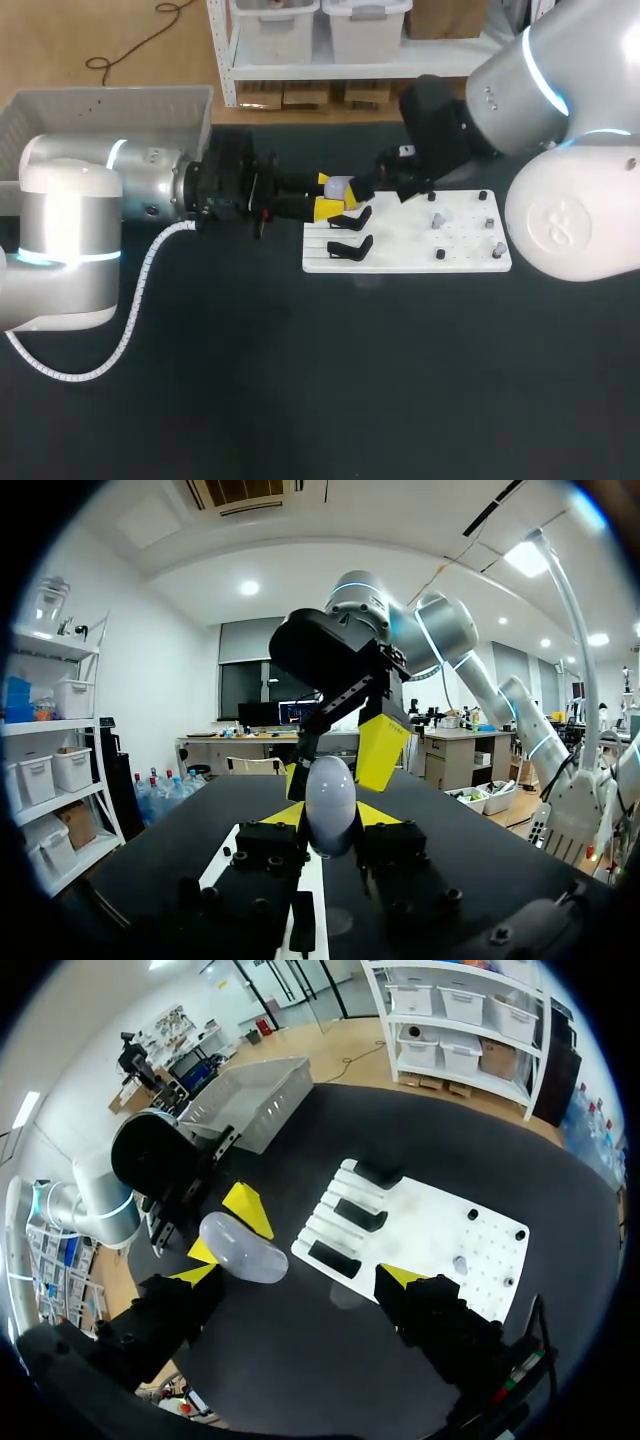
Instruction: Pick up each earbud case from the left stands, insert the matching earbuds, close the lid, and place the case in the box.
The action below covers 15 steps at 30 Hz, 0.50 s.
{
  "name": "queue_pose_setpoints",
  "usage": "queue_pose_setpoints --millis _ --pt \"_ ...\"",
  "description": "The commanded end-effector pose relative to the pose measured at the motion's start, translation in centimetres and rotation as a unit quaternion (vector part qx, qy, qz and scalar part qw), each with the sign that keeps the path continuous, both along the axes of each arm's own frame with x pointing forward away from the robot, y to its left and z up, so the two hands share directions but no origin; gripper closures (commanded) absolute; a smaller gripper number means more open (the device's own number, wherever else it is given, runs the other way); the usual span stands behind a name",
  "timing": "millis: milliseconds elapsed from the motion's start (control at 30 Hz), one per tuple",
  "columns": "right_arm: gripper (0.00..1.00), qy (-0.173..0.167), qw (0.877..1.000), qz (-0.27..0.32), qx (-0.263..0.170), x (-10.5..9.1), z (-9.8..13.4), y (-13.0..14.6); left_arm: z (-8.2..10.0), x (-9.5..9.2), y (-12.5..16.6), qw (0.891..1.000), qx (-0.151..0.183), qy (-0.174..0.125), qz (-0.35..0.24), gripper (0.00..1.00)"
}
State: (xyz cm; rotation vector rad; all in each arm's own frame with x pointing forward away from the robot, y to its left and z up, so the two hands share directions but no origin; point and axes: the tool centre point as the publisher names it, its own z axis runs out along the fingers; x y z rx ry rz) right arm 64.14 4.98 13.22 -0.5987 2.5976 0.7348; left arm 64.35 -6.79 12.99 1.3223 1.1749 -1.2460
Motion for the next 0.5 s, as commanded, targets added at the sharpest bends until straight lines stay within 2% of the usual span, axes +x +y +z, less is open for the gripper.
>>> queue_pose_setpoints --millis 33,300,500 --pt "0.0 -0.003 1.0 -0.004 -0.002 0.2 0.0 0.0 -0.1 -0.1 0.0 1.0 -0.001 -0.001 0.002 1.0" --pt "0.0 -0.02 1.0 -0.014 0.003 0.9 0.8 -0.1 -0.1 -0.1 0.0 1.0 -0.001 -0.001 0.002 1.0" --pt "0.0 -0.054 0.998 -0.011 0.018 1.1 3.0 -0.4 -0.1 -0.1 0.0 1.0 -0.001 -0.001 0.002 1.0"
